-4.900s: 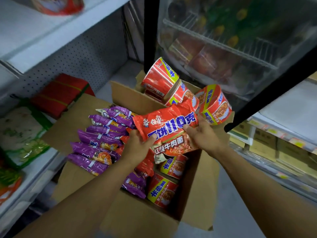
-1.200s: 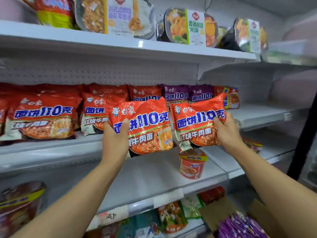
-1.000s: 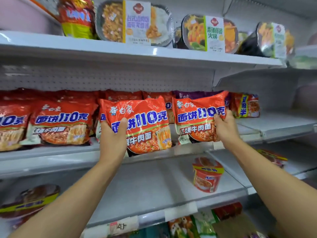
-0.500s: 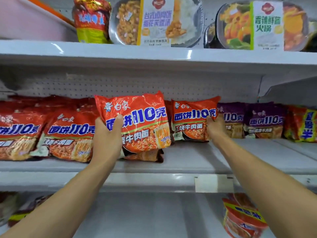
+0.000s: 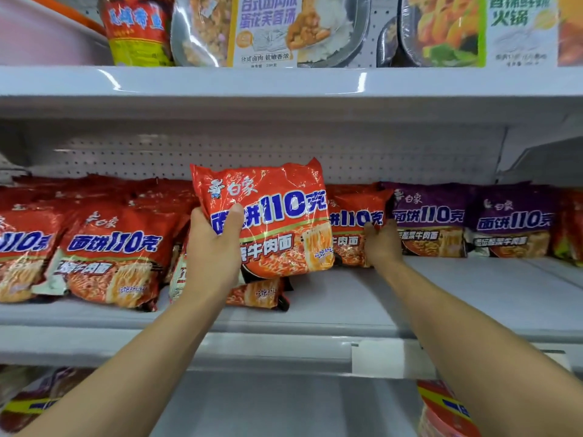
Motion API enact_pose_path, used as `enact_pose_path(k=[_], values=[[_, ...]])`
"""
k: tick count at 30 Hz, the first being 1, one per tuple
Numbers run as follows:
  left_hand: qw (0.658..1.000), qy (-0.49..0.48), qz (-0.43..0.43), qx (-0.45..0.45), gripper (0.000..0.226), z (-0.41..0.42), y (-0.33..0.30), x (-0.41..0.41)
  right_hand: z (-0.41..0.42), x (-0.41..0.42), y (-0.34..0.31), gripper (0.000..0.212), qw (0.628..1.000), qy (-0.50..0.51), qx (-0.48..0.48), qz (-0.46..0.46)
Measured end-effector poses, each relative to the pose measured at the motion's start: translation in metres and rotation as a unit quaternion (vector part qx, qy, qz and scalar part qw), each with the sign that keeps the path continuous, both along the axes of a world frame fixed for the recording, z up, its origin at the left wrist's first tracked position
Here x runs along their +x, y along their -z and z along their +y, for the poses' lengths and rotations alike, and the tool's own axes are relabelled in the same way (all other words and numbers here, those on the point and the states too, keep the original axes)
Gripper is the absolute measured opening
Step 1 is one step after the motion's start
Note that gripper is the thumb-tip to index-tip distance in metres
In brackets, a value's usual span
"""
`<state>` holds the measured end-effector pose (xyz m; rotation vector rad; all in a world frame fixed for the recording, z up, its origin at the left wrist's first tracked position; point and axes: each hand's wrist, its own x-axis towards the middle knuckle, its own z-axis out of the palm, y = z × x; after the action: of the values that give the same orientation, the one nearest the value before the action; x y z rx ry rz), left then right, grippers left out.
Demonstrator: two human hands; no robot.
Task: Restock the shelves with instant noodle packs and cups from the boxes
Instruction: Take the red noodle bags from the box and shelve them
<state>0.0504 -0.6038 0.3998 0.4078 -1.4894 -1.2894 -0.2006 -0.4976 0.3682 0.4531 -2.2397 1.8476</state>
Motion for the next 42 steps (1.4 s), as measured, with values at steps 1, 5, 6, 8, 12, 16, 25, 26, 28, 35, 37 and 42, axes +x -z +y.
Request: enact_pose_path(k=[1, 5, 6, 8, 12, 16, 25, 26, 28, 35, 37, 42], values=[[1.0, 0.003, -0.004, -0.001, 0.025, 0.004, 0.0, -0.003, 0.0, 0.0, 0.002, 0.037, 1.0, 0.005, 0.009, 0.001], [1.0, 0.014, -0.014, -0.007, 0.023, 0.017, 0.0, -0.015, 0.001, -0.007, 0.005, 0.039, 0.999, 0.003, 0.035, -0.009], [1.0, 0.017, -0.017, -0.011, 0.023, 0.02, 0.0, -0.018, 0.002, -0.009, 0.005, 0.04, 0.999, -0.002, 0.037, -0.006], [0.999, 0.023, -0.024, -0.019, 0.025, 0.027, 0.0, -0.027, 0.007, -0.017, 0.008, 0.048, 0.999, -0.014, 0.044, -0.008], [0.998, 0.052, -0.03, -0.018, 0.025, 0.041, 0.001, -0.051, 0.03, -0.033, 0.005, 0.049, 1.0, -0.013, 0.014, -0.024], [0.996, 0.068, -0.054, -0.004, 0.026, 0.051, 0.005, -0.082, 0.063, -0.029, -0.006, 0.047, 0.999, -0.022, 0.008, -0.035], [0.988, 0.044, -0.143, -0.025, 0.039, 0.043, 0.023, -0.127, 0.097, -0.04, -0.001, 0.066, 0.989, -0.036, 0.137, -0.027], [0.988, 0.037, -0.151, -0.025, 0.041, 0.041, 0.026, -0.13, 0.098, -0.04, 0.0, 0.067, 0.988, -0.039, 0.146, -0.027], [0.986, 0.015, -0.167, -0.024, 0.044, 0.039, 0.03, -0.134, 0.098, -0.042, 0.001, 0.067, 0.987, -0.041, 0.155, -0.023], [0.975, -0.06, -0.2, -0.071, 0.051, 0.038, 0.033, -0.146, 0.098, -0.039, 0.001, 0.072, 0.975, -0.021, 0.22, 0.022], [0.972, -0.083, -0.199, -0.094, 0.055, 0.041, 0.034, -0.146, 0.098, -0.037, 0.002, 0.074, 0.97, -0.015, 0.239, 0.036], [0.953, -0.103, -0.22, -0.181, 0.073, 0.047, 0.031, -0.144, 0.104, -0.019, 0.0, 0.072, 0.962, -0.014, 0.264, 0.063]])
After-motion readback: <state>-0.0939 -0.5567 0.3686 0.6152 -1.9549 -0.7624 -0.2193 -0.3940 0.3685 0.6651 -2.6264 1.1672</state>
